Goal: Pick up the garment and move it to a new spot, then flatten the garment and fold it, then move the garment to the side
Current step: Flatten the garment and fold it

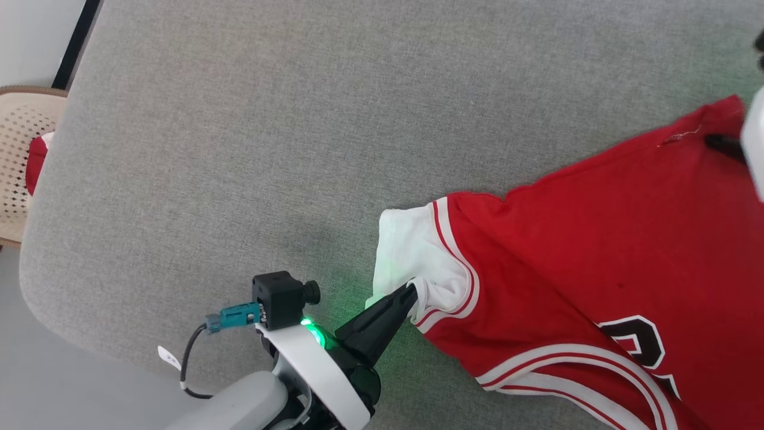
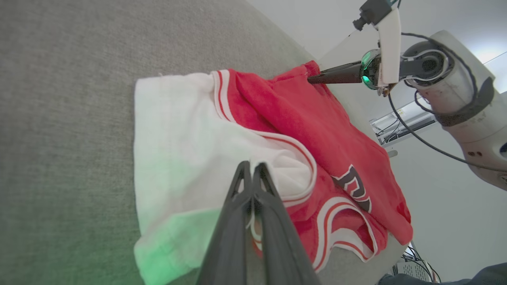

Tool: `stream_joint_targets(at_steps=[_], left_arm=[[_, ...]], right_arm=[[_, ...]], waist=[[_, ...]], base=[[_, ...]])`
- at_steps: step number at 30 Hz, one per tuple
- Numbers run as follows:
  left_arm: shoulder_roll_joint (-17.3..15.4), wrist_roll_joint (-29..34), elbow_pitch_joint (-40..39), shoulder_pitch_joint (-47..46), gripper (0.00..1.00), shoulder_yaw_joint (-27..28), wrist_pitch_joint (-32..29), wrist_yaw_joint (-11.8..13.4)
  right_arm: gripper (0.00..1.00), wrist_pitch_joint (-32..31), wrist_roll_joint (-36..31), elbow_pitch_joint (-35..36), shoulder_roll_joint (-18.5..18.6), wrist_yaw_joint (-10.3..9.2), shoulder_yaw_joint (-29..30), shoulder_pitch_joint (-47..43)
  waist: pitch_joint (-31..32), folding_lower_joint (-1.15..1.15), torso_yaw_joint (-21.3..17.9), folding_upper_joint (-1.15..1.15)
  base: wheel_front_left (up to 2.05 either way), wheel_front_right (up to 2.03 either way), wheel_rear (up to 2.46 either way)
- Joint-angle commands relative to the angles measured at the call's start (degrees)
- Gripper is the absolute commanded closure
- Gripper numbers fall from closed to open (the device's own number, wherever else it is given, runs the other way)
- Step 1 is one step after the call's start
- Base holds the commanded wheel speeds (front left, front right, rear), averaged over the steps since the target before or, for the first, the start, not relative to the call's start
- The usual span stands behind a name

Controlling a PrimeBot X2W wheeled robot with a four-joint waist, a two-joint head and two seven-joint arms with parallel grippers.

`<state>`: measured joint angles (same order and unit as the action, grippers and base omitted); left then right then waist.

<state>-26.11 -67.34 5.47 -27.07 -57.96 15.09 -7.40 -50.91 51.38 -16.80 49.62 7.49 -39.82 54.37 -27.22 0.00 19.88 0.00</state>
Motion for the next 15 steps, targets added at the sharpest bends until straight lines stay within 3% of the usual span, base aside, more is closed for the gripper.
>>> stream_joint_targets(at_steps=[1,15], left_arm=[[0.2,-0.3,0.5,-1.1,1.00,0.0,0.1,-0.1],[-4.3,-6.7,9.4,-15.9,1.00,3.9,0.0,-0.1]], right_arm=[[1.00,0.9,0.5,-0.9,-1.3,0.00,-1.5,-1.2],[1.00,17.9,-0.5,-12.9,-6.1,-0.01,6.2,8.4]], waist=[[0.6,0.00,-0.5,0.00],[5.4,0.00,-7.7,0.00]], base=[[0.00,0.00,0.00],[0.00,0.00,0.00]])
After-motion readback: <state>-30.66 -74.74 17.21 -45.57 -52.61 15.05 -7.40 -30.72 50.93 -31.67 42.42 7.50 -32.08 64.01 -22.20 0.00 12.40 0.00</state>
